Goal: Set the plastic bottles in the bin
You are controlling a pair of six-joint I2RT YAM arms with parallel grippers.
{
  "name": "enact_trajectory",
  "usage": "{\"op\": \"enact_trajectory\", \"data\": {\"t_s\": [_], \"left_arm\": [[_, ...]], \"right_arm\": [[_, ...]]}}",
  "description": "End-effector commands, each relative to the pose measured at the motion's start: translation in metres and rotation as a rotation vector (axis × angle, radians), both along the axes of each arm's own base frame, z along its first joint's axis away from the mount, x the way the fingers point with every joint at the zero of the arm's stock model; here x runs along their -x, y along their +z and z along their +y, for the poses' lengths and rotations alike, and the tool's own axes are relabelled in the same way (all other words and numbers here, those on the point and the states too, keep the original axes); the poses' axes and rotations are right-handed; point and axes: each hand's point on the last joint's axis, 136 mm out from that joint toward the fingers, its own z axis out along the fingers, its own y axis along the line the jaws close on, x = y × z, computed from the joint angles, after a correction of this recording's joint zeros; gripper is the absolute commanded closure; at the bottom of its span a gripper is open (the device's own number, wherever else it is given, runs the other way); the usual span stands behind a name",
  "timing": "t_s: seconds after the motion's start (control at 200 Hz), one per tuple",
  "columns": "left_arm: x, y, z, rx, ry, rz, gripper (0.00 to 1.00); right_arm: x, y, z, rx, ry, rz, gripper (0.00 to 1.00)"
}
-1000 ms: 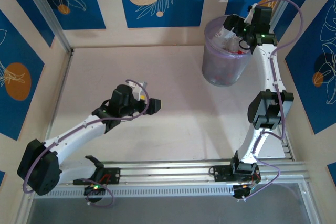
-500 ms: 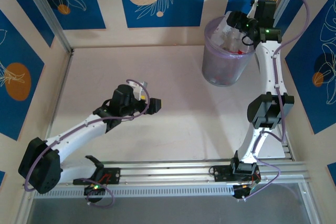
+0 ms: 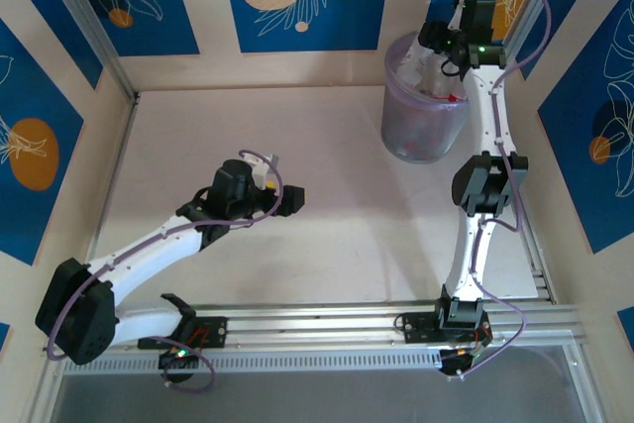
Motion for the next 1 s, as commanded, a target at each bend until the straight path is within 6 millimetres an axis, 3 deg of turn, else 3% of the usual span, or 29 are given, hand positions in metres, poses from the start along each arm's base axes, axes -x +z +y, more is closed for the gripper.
{"op": "enact_trajectory", "data": {"t_s": [0.0, 0.18, 0.315, 0.42, 0.715, 0.995], "left_arm": [[-0.001, 0.006, -0.002, 0.013, -0.002, -0.016, 0.00], [0.001, 0.007, 0.000, 0.001, 0.000, -0.021, 0.00], [0.001, 0.008, 0.001, 0.001, 0.001, -0.024, 0.00], [0.001, 0.008, 0.002, 0.000, 0.001, -0.024, 0.00], [-0.001, 0.010, 0.007, -0.021, 0.023, -0.033, 0.00], [-0.009, 0.017, 0.032, -0.130, 0.093, -0.061, 0.00]], "right_arm": [[0.002, -0.021, 0.009, 0.029, 0.012, 0.056, 0.47], [0.013, -0.052, 0.017, 0.029, 0.018, 0.105, 0.48], [0.025, -0.051, 0.019, 0.012, 0.011, 0.088, 0.49], [0.028, -0.033, 0.019, 0.013, 0.013, 0.055, 0.47], [0.041, 0.043, 0.019, 0.060, 0.047, -0.046, 0.29], [0.079, 0.073, 0.025, 0.079, 0.077, -0.094, 0.22]]}}
